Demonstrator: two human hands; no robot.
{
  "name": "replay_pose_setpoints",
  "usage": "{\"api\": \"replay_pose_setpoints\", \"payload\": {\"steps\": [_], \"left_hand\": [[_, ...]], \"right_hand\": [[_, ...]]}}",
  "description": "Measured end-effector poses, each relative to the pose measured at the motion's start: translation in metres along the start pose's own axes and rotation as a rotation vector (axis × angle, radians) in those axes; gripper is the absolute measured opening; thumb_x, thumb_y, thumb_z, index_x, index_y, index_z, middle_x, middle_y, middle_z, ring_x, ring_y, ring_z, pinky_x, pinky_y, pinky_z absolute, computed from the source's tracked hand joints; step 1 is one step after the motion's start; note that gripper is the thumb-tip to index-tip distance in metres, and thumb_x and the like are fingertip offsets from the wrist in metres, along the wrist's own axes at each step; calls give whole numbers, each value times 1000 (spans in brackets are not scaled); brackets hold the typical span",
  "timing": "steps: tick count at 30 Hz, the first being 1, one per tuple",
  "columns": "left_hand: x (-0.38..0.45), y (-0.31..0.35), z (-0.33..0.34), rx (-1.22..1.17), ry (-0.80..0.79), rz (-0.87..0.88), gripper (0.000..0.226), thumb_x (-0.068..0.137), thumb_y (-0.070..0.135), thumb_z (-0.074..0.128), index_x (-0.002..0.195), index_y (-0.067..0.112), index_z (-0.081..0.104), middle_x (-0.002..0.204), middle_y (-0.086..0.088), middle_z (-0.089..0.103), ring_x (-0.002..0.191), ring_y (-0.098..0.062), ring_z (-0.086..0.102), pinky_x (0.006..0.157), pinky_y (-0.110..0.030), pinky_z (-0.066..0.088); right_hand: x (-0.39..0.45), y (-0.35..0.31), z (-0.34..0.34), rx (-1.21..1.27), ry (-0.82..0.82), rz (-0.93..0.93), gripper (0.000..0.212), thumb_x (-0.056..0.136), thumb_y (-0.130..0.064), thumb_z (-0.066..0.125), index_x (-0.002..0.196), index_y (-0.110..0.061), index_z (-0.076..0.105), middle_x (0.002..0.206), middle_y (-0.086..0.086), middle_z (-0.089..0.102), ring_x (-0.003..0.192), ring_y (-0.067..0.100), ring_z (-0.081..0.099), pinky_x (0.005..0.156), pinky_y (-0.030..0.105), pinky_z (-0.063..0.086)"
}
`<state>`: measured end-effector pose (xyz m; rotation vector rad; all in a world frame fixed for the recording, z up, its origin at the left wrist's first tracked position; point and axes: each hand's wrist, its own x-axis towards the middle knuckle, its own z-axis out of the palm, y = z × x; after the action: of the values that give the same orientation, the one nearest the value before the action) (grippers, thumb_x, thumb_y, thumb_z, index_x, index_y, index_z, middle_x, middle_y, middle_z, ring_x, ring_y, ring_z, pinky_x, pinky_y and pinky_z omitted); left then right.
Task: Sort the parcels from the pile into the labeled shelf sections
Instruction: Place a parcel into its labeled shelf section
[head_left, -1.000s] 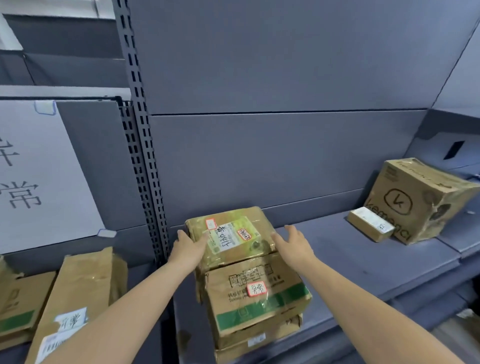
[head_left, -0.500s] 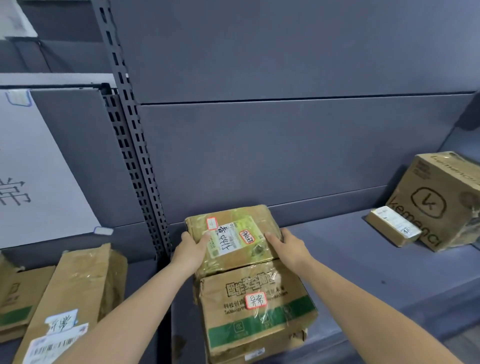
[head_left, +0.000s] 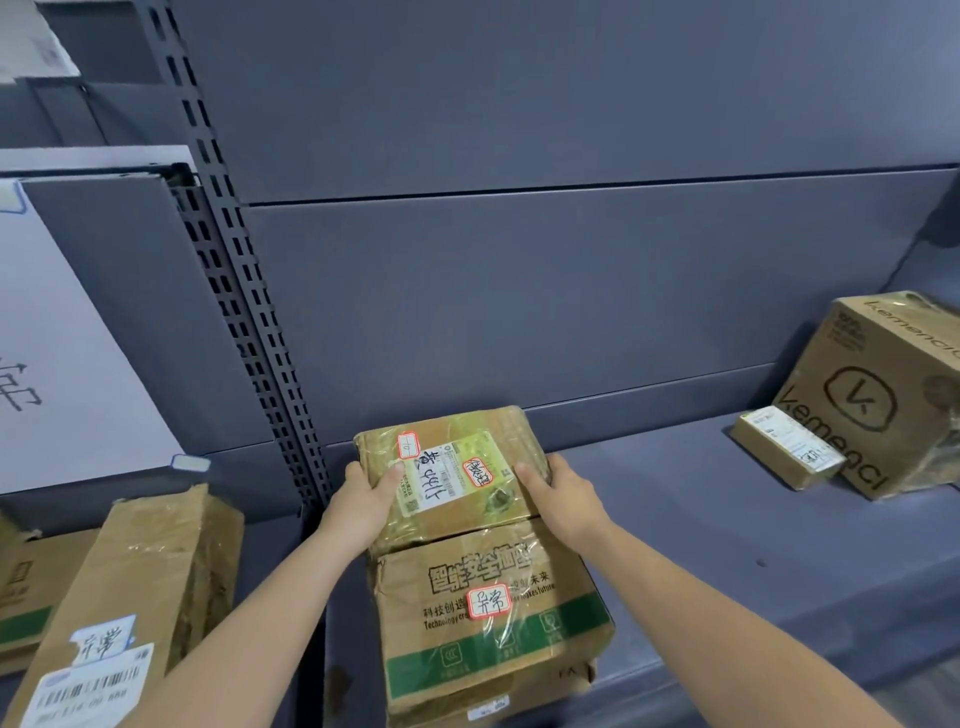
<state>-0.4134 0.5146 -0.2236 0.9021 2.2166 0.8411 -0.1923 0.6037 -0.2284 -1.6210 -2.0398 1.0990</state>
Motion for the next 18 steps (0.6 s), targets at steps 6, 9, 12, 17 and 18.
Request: {"api": "replay_pose_setpoints", "payload": {"steps": [6, 9, 12, 17, 18], "left_hand": [[-3, 1, -1, -25, 12, -5, 44, 97, 54, 41, 116, 14, 43, 100, -2, 63, 88, -22, 63, 83, -41, 54], [-5, 6, -5, -58, 4, -13, 44, 97, 53, 42, 117, 14, 43, 104, -3, 63, 90, -22, 64, 84, -41, 54], [-5, 14, -12, -74, 18, 10, 44, 97, 53, 42, 119, 15, 43, 106, -3, 63, 89, -22, 64, 83, -40, 54], [-12, 34, -24, -97, 35, 24, 50, 96, 55, 43, 124, 13, 43, 109, -4, 63, 92, -23, 64, 83, -39, 54], [-15, 38, -25, -102, 39, 28, 50, 96, 54, 42, 125, 13, 42, 110, -4, 62, 93, -23, 63, 83, -39, 53]], "right_hand": [[-2, 0, 2, -78, 71, -30, 48, 96, -62, 34, 116, -21, 49, 102, -2, 67, 91, 18, 65, 82, 41, 56], [-2, -4, -1, -93, 82, -46, 47, 96, -60, 35, 112, -20, 51, 101, -1, 67, 90, 18, 64, 80, 41, 55], [-1, -11, -8, -96, 112, -76, 45, 97, -58, 35, 111, -18, 51, 97, -1, 66, 87, 19, 64, 76, 39, 55], [-2, -27, -28, -124, 163, -115, 44, 97, -57, 36, 109, -17, 51, 99, 3, 66, 90, 24, 63, 76, 38, 53], [-3, -29, -33, -121, 173, -117, 45, 96, -57, 36, 109, -18, 52, 99, 2, 66, 90, 24, 63, 77, 39, 53]]}}
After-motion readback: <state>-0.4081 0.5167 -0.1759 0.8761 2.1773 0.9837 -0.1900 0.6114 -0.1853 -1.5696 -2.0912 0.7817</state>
